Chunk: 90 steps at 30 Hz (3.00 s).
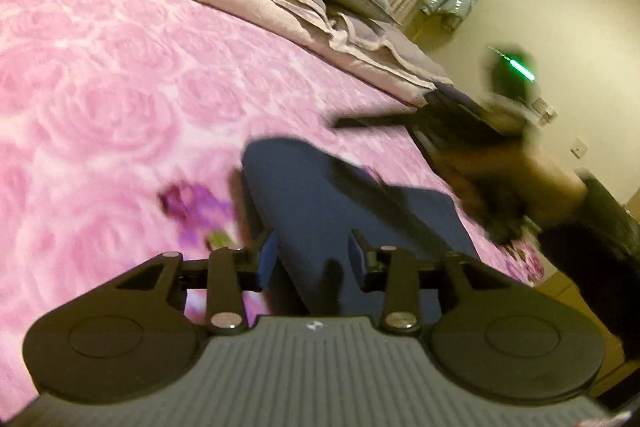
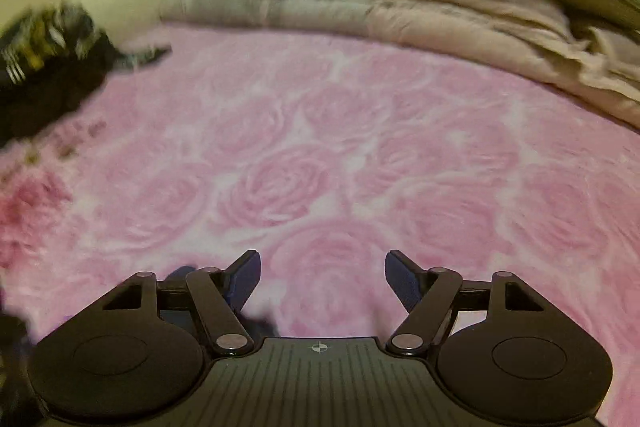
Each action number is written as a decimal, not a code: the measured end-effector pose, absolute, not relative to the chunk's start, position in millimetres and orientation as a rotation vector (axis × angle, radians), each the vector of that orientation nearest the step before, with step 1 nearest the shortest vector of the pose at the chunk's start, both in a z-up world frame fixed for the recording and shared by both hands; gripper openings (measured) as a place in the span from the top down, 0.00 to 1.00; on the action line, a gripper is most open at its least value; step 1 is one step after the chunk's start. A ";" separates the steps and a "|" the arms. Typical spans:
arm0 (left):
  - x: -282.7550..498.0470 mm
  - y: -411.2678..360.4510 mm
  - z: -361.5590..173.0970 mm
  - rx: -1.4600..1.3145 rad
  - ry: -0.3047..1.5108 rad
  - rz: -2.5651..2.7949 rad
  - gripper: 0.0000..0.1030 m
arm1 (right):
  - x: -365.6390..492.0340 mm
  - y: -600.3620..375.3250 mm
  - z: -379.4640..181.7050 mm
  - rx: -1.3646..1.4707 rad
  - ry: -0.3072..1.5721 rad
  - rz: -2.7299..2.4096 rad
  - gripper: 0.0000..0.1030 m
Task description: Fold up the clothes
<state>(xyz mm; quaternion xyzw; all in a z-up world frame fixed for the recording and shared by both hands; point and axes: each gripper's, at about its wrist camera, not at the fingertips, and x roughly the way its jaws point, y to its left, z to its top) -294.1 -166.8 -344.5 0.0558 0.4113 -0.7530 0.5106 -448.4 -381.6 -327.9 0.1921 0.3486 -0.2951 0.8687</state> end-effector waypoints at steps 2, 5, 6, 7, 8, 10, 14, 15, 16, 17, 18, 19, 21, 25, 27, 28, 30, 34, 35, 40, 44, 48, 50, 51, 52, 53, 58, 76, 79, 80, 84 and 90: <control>-289.9 -185.8 -344.9 0.138 1.016 -1.798 0.60 | -471.1 -365.9 -325.0 0.397 0.731 -0.638 0.29; -285.4 -216.1 -349.5 0.147 1.076 -1.783 0.58 | -506.2 -343.3 -327.7 0.419 0.719 -0.653 0.29; -285.0 -226.0 -354.0 0.152 1.112 -1.789 0.57 | -515.9 -336.8 -330.9 0.426 0.712 -0.656 0.29; -284.8 -235.1 -358.9 0.157 1.150 -1.791 0.57 | -525.7 -328.1 -334.7 0.429 0.707 -0.651 0.29; -285.2 -241.5 -362.4 0.162 1.167 -1.789 0.57 | -531.9 -316.5 -334.8 0.421 0.695 -0.639 0.29; -288.4 -251.3 -365.3 0.188 1.169 -1.810 0.59 | -541.9 -293.0 -332.8 0.392 0.644 -0.604 0.29; -297.2 -262.9 -355.9 0.240 1.075 -1.914 0.89 | -542.2 -245.9 -338.8 0.377 0.559 -0.526 0.29; -299.8 -263.9 -350.0 0.247 1.032 -1.956 0.89 | -537.7 -236.1 -342.4 0.377 0.557 -0.513 0.29; -302.1 -264.0 -341.9 0.229 0.996 -2.015 0.90 | -534.4 -226.8 -345.5 0.363 0.559 -0.505 0.29; -304.1 -264.8 -335.2 0.217 0.964 -2.063 0.90 | -529.8 -218.1 -349.0 0.338 0.561 -0.511 0.29; -305.0 -268.6 -334.1 0.234 0.957 -2.067 0.90 | -525.3 -213.5 -351.9 0.325 0.563 -0.527 0.29; -305.8 -272.8 -334.4 0.255 0.954 -2.064 0.90 | -522.6 -211.7 -351.7 0.318 0.559 -0.536 0.29; -305.0 -284.2 -348.4 0.334 1.001 -1.998 0.90 | -518.1 -208.9 -350.3 0.306 0.550 -0.550 0.29; -294.8 -293.8 -375.6 0.376 1.101 -1.935 0.83 | -507.2 -199.1 -342.5 0.269 0.534 -0.520 0.29; -292.7 -292.1 -375.5 0.355 1.110 -1.926 0.82 | -501.7 -197.5 -349.7 0.285 0.570 -0.494 0.29; -292.4 -291.0 -373.6 0.347 1.108 -1.919 0.80 | -502.6 -196.8 -354.3 0.290 0.577 -0.500 0.29; -291.0 -285.1 -365.3 0.339 1.080 -1.898 0.79 | -512.6 -198.6 -356.9 0.347 0.566 -0.517 0.29; -286.3 -266.2 -343.4 0.346 0.977 -1.835 0.72 | -541.1 -193.0 -352.5 0.402 0.569 -0.573 0.29; -288.7 -259.5 -336.2 0.368 0.937 -1.821 0.72 | -548.7 -189.9 -350.1 0.402 0.575 -0.588 0.29; -336.0 -223.8 -297.5 0.507 0.725 -1.921 0.71 | -603.9 -188.9 -341.0 0.539 0.493 -0.748 0.29; -388.6 -213.1 -306.6 0.635 0.718 -2.047 0.69 | -649.4 -198.5 -362.9 0.734 0.413 -0.847 0.29; -413.4 -213.0 -325.7 0.754 0.705 -2.011 0.69 | -677.0 -191.5 -363.7 0.732 0.400 -0.891 0.29; -416.2 -214.0 -322.4 0.741 0.714 -1.998 0.68 | -689.0 -191.3 -357.2 0.715 0.387 -0.913 0.29; -419.0 -215.7 -319.1 0.722 0.719 -2.005 0.68 | -694.7 -194.1 -354.4 0.706 0.372 -0.917 0.29; -421.8 -217.3 -315.8 0.702 0.724 -2.011 0.68 | -700.5 -197.4 -351.6 0.697 0.356 -0.920 0.29; -425.0 -219.0 -312.9 0.686 0.727 -2.018 0.67 | -703.3 -204.4 -349.3 0.693 0.347 -0.927 0.29; -455.6 -225.6 -323.7 0.774 0.699 -2.046 0.61 | -707.3 -251.7 -348.5 0.704 0.323 -0.907 0.29; -463.7 -270.6 -320.8 0.730 0.727 -2.041 0.61 | -662.4 -371.1 -379.6 0.457 0.623 -1.015 0.29; -482.2 -291.8 -314.0 0.728 0.702 -2.108 0.61 | -667.9 -371.6 -379.8 0.466 0.618 -1.028 0.29; -489.8 -301.5 -315.5 0.754 0.695 -2.130 0.61 | -669.0 -371.1 -378.8 0.470 0.619 -1.038 0.29; -519.9 -336.5 -332.3 0.894 0.718 -2.148 0.61 | -665.7 -376.7 -369.4 0.484 0.571 -0.989 0.29; -516.9 -354.3 -351.5 0.914 0.723 -2.077 0.59 | -635.0 -389.5 -372.6 0.394 0.641 -0.862 0.29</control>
